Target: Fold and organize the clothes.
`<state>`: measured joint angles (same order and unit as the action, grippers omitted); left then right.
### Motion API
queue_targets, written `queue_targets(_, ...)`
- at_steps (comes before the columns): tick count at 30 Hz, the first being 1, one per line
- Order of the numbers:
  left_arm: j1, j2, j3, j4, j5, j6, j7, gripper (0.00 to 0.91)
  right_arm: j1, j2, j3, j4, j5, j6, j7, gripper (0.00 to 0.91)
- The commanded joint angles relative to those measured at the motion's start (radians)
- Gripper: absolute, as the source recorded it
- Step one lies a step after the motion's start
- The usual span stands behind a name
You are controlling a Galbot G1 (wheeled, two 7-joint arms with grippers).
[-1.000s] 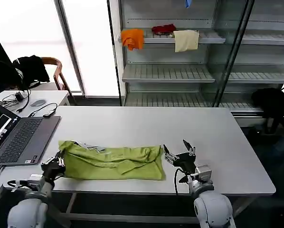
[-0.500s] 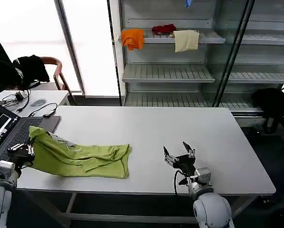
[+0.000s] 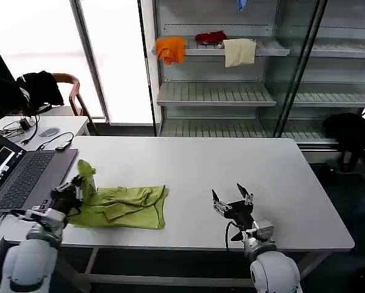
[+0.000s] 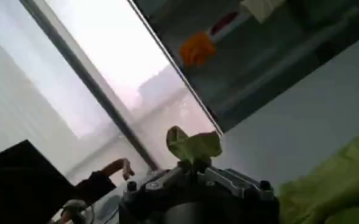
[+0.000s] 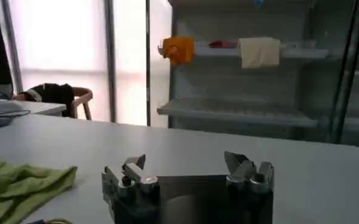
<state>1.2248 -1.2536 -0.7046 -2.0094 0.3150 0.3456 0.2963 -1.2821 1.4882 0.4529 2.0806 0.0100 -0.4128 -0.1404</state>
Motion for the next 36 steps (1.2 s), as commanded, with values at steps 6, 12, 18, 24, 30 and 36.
queue_targets(6,-0.038,-0.145,0.326,0.045,0.246,0.019,-0.019,0.01,0.0,-0.007,0.018,-0.01,0.007,0.007,-0.002,0.907)
queue_targets(12,-0.048,-0.16,0.344,0.076,0.257,0.039,-0.022,0.01,0.016,-0.005,0.006,-0.027,0.006,0.007,-0.002,0.907)
queue_targets(18,-0.044,-0.168,0.347,0.096,0.262,0.043,-0.016,0.01,0.025,-0.005,0.001,-0.04,0.006,0.007,-0.002,0.907)
queue_targets(24,-0.038,-0.186,0.354,0.111,0.269,0.043,-0.016,0.02,0.032,-0.004,-0.003,-0.053,0.005,0.01,-0.001,0.907)
queue_targets(30,-0.04,-0.22,0.375,0.119,0.25,0.06,-0.055,0.907,0.034,-0.004,-0.005,-0.057,0.005,0.011,-0.001,0.907)
queue_targets(36,-0.034,-0.248,0.394,0.127,0.247,0.062,-0.08,0.907,0.031,-0.004,-0.003,-0.055,0.004,0.014,-0.002,0.907)
